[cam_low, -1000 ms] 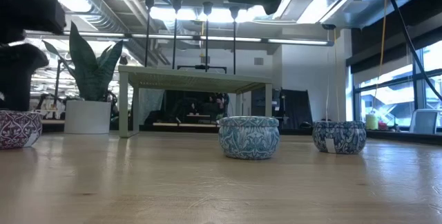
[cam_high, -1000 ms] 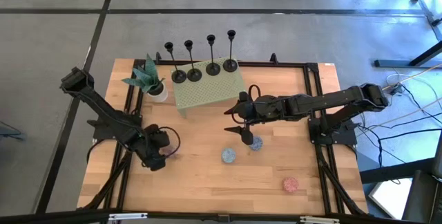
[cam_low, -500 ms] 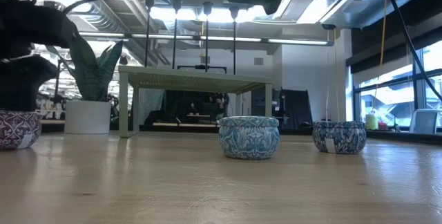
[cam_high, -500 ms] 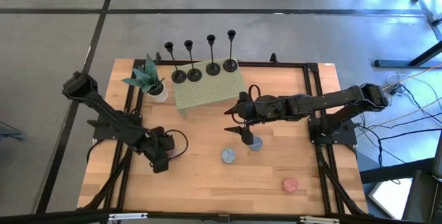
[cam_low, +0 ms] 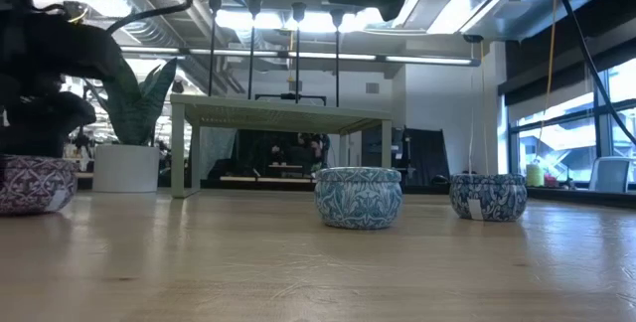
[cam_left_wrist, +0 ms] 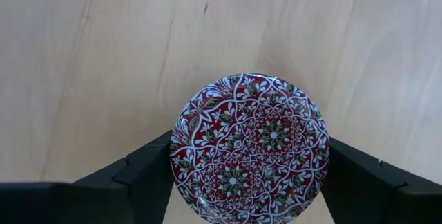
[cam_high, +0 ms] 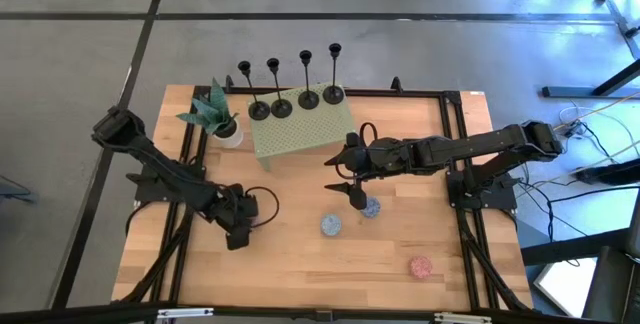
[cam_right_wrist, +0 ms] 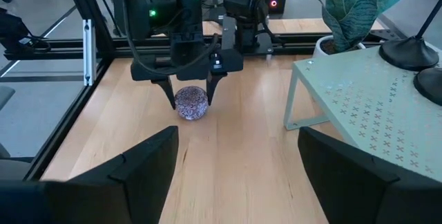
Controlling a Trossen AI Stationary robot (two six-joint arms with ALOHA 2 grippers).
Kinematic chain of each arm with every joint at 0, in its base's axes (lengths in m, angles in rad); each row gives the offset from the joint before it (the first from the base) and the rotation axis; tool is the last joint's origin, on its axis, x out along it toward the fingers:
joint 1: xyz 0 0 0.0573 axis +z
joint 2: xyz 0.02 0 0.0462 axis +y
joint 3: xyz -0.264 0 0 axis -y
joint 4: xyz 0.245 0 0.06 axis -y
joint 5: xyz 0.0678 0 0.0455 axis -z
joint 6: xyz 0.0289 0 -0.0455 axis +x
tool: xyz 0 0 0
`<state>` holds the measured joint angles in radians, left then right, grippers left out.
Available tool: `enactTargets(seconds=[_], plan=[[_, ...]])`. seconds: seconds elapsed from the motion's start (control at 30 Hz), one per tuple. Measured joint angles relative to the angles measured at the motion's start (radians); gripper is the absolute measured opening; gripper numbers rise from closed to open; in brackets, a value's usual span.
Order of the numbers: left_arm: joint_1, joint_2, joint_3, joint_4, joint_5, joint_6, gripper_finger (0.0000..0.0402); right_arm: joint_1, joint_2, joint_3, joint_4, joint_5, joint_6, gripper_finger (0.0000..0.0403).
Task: Pick & Place candle stick holders
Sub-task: Put the brown scented candle on the shelf
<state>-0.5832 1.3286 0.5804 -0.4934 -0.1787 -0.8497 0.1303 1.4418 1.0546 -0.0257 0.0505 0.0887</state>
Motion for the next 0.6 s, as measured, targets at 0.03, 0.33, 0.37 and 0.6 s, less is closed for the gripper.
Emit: enactTargets(seconds=[0.03, 0.33, 0.37, 0.6], plan=[[0.005, -0.003, 0.0, 0.005, 0.0, 0.0, 0.0291, 0.0, 0.0, 0.0, 0.0, 0.001, 0.0, 0.0303], [0.101, -0.01, 0.114, -0.043, -0.001, 0.103, 0.0297, 0.0, 0.0, 0.0, 0.0, 0.002, 0.0, 0.0303], [0.116, -0.01, 0.138, -0.063, -0.002, 0.123, 0.0297, 0.0, 0.0, 0.0, 0.0, 0.002, 0.0, 0.0303], [0.236, -0.011, 0.343, -0.266, -0.057, 0.233, 0.0298, 0.0, 0.0, 0.0, 0.0, 0.002, 0.0, 0.0303]])
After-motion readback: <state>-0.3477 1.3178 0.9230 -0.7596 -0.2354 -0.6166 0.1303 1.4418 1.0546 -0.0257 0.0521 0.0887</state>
